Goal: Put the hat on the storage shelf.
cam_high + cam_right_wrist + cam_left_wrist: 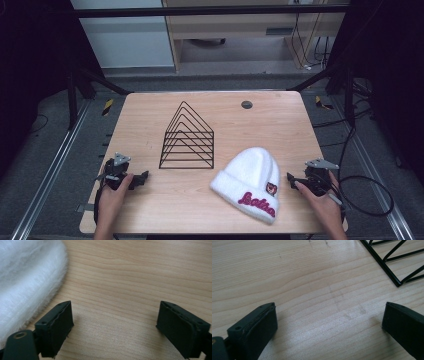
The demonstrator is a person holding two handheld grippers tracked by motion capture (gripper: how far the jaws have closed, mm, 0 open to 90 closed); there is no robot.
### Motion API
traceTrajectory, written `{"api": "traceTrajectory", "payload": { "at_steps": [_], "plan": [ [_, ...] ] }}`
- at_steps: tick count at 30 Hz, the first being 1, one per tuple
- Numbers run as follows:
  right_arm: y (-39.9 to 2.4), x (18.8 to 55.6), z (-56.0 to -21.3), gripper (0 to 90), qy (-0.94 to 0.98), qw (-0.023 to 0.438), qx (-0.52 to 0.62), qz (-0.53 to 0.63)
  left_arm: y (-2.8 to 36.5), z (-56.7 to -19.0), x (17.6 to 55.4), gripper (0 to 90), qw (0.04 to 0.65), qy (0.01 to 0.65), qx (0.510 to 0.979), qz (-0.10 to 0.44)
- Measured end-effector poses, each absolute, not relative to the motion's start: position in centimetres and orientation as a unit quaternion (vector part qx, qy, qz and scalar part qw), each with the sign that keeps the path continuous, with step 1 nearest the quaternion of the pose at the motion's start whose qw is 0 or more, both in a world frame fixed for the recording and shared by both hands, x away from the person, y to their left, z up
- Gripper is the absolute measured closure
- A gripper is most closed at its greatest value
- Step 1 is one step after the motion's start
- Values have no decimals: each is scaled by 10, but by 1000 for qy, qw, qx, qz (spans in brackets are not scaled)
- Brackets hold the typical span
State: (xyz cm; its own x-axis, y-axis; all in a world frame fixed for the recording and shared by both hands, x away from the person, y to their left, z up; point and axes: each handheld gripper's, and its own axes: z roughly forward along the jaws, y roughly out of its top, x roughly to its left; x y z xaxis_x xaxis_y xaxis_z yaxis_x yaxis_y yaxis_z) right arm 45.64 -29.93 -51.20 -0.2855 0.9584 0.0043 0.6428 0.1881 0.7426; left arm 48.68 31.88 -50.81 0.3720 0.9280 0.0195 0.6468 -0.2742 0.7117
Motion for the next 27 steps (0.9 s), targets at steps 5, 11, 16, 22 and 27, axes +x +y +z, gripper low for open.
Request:
{"api": "traceTrajectory", "payload": {
  "at_steps": [5, 11, 16, 22, 27],
  "plan": [
    [-299, 457, -512, 124, 742, 238, 534, 328, 319, -508, 487, 0, 314, 515, 765, 224],
    [-297, 465, -493, 263, 777, 209, 520, 286, 319, -508, 487, 0, 314, 515, 765, 224],
    [-286, 484, -470, 302, 797, 200, 508, 258, 318, -508, 486, 0, 314, 516, 765, 224],
    [-259, 513, -442, 399, 829, 196, 462, 247, 318, -508, 486, 0, 314, 517, 764, 224],
    [-235, 535, -435, 447, 841, 175, 443, 257, 318, -508, 486, 0, 314, 517, 764, 225]
  ]
}}
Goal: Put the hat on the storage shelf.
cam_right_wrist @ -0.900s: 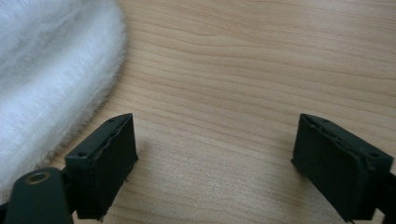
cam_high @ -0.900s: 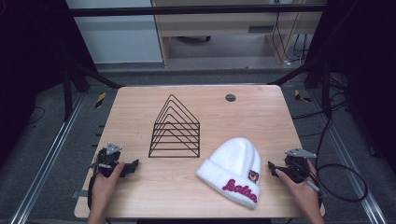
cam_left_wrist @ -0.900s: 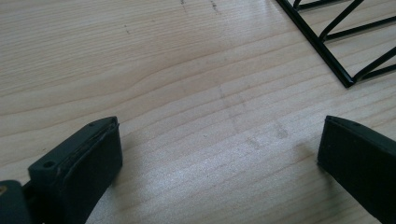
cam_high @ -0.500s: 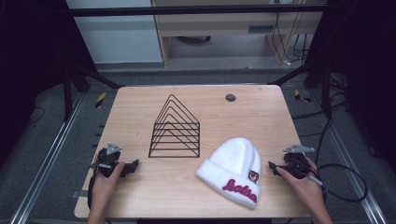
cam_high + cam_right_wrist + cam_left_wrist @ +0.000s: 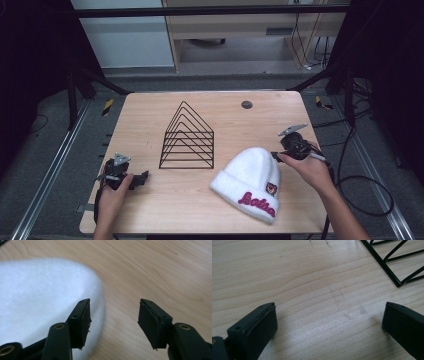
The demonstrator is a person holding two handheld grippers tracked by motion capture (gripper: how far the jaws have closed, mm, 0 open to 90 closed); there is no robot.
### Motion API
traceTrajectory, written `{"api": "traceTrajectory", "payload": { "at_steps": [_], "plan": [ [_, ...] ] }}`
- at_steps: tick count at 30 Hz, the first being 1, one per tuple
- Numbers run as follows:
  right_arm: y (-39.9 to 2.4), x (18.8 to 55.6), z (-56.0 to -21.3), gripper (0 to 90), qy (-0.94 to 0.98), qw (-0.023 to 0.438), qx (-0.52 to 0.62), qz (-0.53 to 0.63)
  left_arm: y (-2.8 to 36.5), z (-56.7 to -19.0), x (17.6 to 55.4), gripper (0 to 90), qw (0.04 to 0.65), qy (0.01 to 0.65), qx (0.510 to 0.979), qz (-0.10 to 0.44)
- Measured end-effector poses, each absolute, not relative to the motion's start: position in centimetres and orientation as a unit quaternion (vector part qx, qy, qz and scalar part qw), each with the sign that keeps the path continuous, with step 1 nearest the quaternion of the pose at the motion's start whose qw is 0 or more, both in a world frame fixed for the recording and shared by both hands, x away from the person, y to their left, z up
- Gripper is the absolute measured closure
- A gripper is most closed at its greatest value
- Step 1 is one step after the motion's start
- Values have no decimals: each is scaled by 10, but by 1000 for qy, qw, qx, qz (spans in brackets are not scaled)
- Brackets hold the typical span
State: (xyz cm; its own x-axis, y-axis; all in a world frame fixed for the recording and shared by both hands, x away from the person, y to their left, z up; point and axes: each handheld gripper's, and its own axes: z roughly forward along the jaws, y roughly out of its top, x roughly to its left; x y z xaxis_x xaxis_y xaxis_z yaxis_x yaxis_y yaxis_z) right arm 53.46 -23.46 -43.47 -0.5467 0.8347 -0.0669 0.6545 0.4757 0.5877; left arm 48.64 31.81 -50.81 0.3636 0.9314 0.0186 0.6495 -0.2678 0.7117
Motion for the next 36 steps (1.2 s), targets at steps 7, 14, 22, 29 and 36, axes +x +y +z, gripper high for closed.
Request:
{"api": "traceTrajectory", "payload": {
  "at_steps": [7, 14, 22, 29, 36],
  "plan": [
    [-210, 554, -440, 481, 849, 143, 439, 258, 318, -508, 486, 0, 313, 518, 764, 225],
    [-202, 565, -456, 486, 853, 124, 449, 235, 318, -508, 486, 0, 313, 518, 763, 225],
    [-202, 570, -467, 480, 855, 103, 459, 220, 318, -508, 486, 0, 313, 519, 763, 225],
    [-201, 568, -470, 506, 856, 98, 457, 220, 318, -508, 486, 0, 313, 519, 763, 225],
    [-203, 566, -475, 583, 855, 84, 458, 229, 318, -508, 486, 0, 312, 520, 762, 226]
  ]
}}
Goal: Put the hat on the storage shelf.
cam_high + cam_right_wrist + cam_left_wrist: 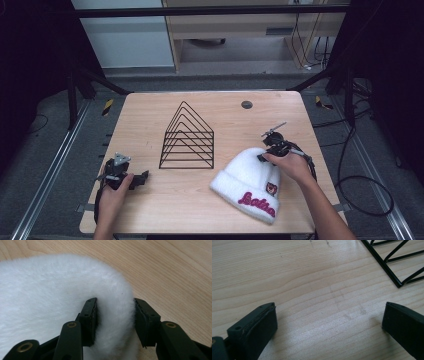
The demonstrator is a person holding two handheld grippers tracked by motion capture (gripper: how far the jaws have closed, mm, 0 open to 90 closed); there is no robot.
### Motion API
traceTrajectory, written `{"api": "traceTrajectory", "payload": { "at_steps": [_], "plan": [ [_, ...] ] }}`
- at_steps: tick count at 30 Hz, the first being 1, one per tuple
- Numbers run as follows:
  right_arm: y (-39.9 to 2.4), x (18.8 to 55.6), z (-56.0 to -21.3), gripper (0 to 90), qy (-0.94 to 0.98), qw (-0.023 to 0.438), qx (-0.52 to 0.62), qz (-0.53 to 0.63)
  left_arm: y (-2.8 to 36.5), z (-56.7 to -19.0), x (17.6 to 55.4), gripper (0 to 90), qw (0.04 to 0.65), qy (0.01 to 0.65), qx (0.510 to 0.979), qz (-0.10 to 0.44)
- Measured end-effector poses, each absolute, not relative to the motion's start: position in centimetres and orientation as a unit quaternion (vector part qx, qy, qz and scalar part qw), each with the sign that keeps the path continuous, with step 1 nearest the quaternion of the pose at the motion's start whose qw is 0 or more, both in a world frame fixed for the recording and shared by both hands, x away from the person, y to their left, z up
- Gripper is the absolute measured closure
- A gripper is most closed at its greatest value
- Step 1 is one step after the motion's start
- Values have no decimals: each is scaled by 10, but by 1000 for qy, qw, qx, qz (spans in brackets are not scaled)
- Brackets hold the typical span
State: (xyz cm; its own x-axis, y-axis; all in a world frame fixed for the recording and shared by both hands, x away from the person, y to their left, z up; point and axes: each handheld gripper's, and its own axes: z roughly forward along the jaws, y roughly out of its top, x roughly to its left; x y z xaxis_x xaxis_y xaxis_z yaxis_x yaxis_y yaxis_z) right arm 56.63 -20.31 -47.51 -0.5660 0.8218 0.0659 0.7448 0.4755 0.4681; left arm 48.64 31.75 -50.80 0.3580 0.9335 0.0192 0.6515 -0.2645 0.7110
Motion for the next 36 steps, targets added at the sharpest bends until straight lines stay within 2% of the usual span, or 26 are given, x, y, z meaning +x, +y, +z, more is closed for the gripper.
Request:
{"api": "traceTrajectory", "payload": {
  "at_steps": [4, 13, 19, 29, 36],
  "plan": [
    [-203, 565, -476, 701, 857, 73, 452, 237, 318, -508, 486, 0, 313, 520, 762, 226],
    [-201, 564, -476, 809, 861, 69, 442, 241, 318, -508, 486, 0, 313, 520, 762, 226],
    [-205, 559, -467, 824, 860, 85, 430, 261, 318, -508, 486, 0, 313, 520, 763, 225],
    [-213, 527, -416, 827, 843, 120, 392, 349, 321, -502, 481, 29, 327, 515, 761, 222],
    [-209, 504, -377, 827, 840, 142, 354, 385, 328, -480, 476, 49, 392, 512, 737, 205]
  ]
}}
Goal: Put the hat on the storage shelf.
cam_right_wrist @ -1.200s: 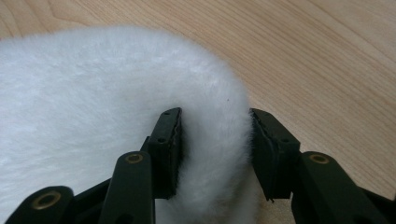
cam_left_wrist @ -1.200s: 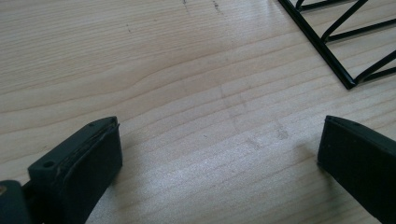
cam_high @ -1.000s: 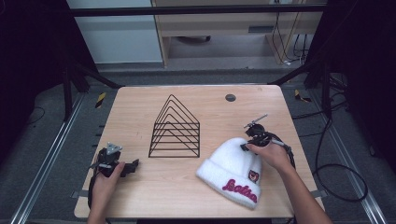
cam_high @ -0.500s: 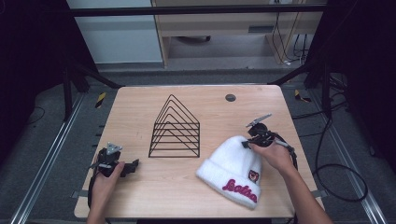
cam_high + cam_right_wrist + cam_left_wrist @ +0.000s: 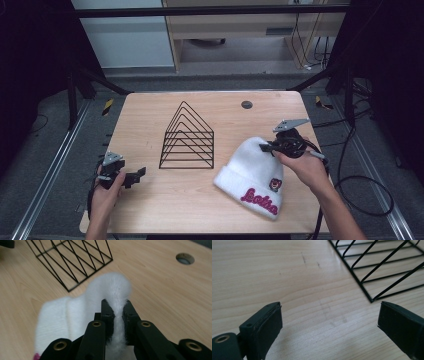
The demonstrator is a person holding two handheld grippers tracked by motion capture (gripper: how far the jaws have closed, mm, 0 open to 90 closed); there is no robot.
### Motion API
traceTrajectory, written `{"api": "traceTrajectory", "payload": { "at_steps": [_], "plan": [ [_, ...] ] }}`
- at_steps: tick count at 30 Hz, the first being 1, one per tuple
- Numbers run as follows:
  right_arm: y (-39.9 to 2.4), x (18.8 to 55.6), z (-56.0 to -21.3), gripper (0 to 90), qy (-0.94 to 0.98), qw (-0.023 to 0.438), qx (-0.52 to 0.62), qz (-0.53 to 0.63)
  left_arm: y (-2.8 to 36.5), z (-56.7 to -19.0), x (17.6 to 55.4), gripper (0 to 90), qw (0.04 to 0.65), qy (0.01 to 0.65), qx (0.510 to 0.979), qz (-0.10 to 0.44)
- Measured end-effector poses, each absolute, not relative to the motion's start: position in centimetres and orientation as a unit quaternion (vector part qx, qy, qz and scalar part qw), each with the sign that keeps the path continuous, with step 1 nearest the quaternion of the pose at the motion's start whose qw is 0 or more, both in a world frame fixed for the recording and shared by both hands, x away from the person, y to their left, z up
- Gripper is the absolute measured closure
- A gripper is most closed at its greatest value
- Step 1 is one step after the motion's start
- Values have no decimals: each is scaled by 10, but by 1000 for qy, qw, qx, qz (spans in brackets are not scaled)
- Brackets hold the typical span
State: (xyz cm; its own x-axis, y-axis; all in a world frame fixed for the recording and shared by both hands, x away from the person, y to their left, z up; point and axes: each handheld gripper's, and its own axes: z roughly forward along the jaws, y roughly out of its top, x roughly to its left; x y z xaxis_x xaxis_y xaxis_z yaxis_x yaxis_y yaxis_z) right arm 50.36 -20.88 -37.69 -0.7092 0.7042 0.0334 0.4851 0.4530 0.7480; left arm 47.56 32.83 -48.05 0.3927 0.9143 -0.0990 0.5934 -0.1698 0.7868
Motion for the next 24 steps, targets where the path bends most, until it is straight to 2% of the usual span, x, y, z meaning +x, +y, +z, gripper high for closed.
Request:
{"api": "traceTrajectory", "payload": {
  "at_steps": [11, 24],
  "plan": [
    [-203, 488, -325, 828, 837, 165, 310, 420, 320, -442, 466, 50, 413, 478, 745, 213],
    [-205, 510, -291, 829, 829, 185, 300, 434, 295, -385, 458, 46, 442, 416, 762, 225]
  ]
}}
